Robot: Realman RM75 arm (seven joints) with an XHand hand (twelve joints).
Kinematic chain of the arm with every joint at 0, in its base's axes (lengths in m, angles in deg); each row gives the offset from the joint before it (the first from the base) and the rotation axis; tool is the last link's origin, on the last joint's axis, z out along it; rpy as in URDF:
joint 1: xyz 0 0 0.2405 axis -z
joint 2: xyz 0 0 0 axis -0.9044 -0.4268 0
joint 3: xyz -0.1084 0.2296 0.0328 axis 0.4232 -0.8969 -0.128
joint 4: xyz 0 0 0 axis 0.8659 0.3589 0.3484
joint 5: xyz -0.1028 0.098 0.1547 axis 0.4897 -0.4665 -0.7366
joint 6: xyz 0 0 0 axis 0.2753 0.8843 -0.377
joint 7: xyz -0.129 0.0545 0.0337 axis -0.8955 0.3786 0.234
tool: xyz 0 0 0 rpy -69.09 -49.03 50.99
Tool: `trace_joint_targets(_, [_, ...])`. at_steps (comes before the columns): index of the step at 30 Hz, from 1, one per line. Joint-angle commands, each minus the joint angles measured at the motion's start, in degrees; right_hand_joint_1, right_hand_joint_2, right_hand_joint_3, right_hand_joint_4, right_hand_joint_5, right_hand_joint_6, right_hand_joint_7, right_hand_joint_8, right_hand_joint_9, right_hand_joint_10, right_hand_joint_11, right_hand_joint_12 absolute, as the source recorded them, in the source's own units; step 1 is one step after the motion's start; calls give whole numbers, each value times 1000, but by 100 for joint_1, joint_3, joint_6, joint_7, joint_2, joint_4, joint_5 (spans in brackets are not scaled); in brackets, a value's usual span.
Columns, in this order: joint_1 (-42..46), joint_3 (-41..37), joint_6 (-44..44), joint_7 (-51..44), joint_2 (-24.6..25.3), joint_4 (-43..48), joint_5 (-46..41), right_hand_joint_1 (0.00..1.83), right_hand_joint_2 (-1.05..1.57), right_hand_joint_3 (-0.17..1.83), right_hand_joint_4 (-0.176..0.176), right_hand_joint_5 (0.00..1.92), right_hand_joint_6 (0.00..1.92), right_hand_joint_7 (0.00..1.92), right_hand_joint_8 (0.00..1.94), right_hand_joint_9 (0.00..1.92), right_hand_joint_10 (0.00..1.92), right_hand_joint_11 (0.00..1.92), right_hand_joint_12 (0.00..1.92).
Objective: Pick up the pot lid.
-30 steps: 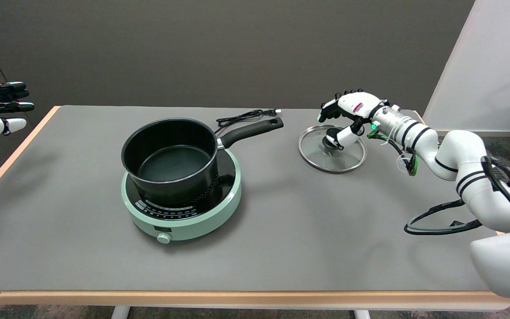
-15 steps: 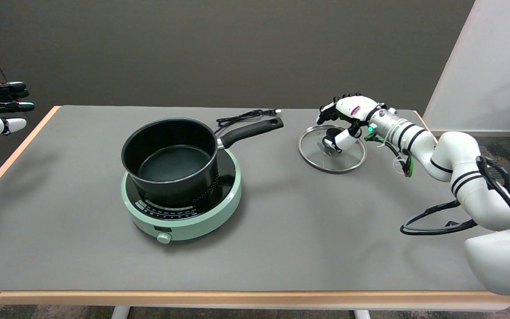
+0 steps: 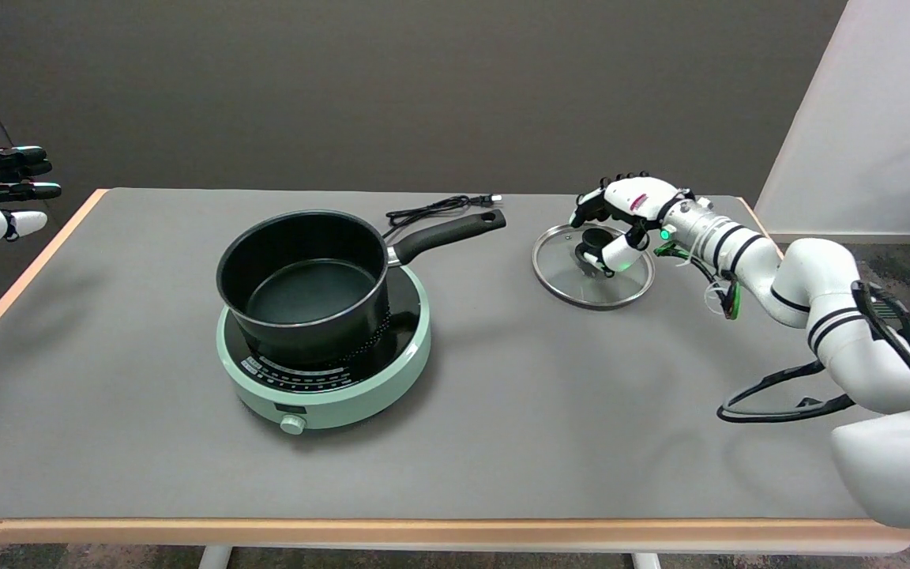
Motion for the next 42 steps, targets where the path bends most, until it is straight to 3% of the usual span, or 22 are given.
trace_joint_targets(1, [-23, -24, 29, 23, -70, -163, 15, 917, 549, 942, 85, 667, 413, 687, 223, 642, 495, 477, 1202])
trace_joint_targets(37, [-48, -16, 45, 15, 2, -310, 15, 922, 573, 913, 90, 694, 489, 747, 253, 697, 557, 506, 1259])
trace_joint_targets(42, [-48, -16, 45, 23, 2, -319, 15, 907, 600, 869, 117, 722, 560, 761, 272, 719, 548, 515, 1245])
